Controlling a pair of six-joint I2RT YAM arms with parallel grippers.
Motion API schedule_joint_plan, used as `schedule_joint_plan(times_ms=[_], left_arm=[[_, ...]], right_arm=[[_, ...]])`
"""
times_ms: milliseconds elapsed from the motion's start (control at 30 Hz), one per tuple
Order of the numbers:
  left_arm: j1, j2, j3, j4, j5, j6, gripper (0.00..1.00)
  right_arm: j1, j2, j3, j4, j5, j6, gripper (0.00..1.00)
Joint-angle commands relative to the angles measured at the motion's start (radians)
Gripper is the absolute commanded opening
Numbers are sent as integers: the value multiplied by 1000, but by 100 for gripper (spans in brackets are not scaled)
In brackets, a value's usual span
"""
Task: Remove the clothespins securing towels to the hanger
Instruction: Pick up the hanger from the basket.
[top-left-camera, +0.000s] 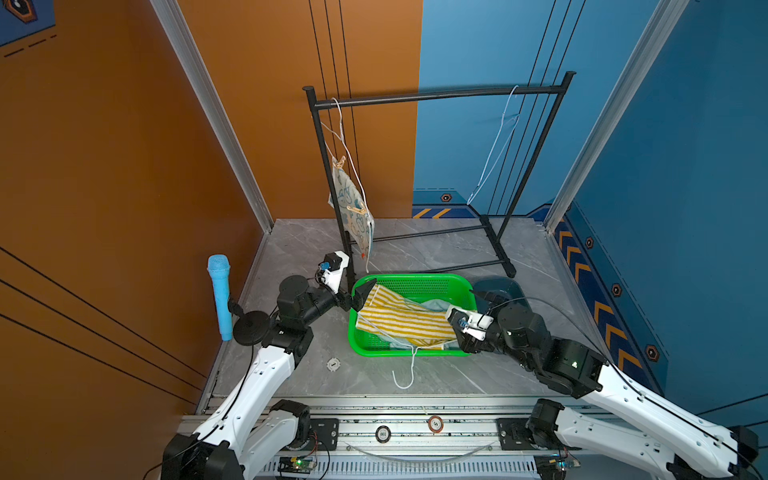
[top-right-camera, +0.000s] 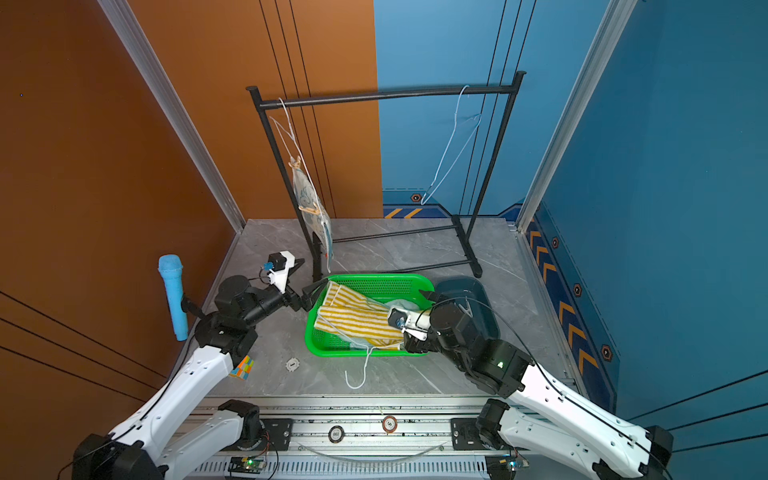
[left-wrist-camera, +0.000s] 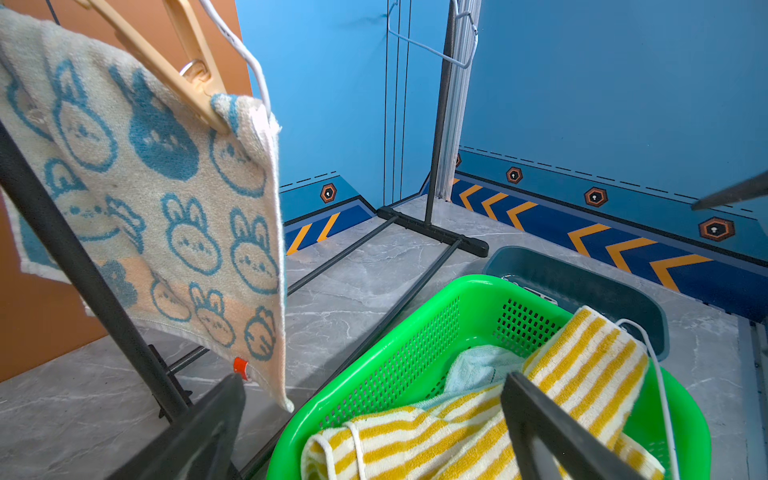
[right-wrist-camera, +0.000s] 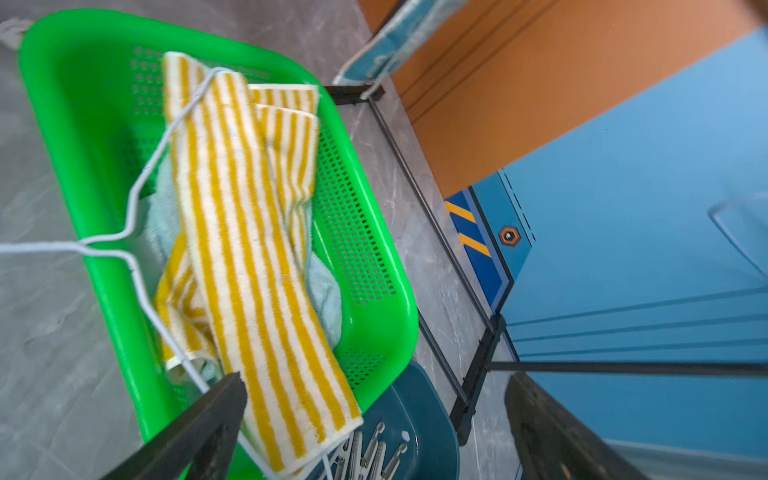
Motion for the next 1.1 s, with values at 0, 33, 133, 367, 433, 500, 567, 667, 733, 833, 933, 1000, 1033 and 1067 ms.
schedule_joint_plan(times_ms=[0, 33, 133, 367, 433, 500, 567, 667, 733, 833, 933, 1000, 1033, 1067], left_arm=[[12, 7, -10, -3, -14, 12, 98], [12, 7, -10, -2, -15, 13, 98], [11, 8, -10, -3, -13, 11, 98], [11, 8, -10, -3, -13, 12, 98], [12, 10, -10, -3, -12, 11, 98], [11, 11, -8, -3, -10, 11, 98], [12, 13, -8, -2, -11, 9, 98], [12, 16, -9, -3, -10, 9, 98], [12, 19, -8, -3, -10, 9, 98], [12, 21, -9, -2, -11, 10, 98], [13, 22, -9, -4, -11, 10, 98], [13, 22, -9, -6, -11, 11, 98], [14, 22, -9, -5, -11, 11, 98], [13, 24, -8, -5, -10, 11, 98]], right_arm=[[55, 42, -12, -12, 5, -155, 100], [70, 65, -10, -16, 1, -168, 99], [109, 131, -8, -23, -1, -207, 98], [134, 242, -39, 41, 61, -277, 97], [131, 264, -46, 52, 66, -278, 97], [131, 285, -53, 54, 76, -284, 96], [129, 302, -61, 66, 92, -286, 95], [119, 320, -75, 105, 118, -285, 92], [110, 329, -80, 129, 120, -284, 89], [99, 344, -85, 141, 124, -286, 83], [88, 365, -84, 150, 123, -285, 77], [86, 378, -87, 161, 116, -284, 74], [83, 385, -86, 171, 113, -284, 73], [82, 390, -86, 181, 109, -283, 72]])
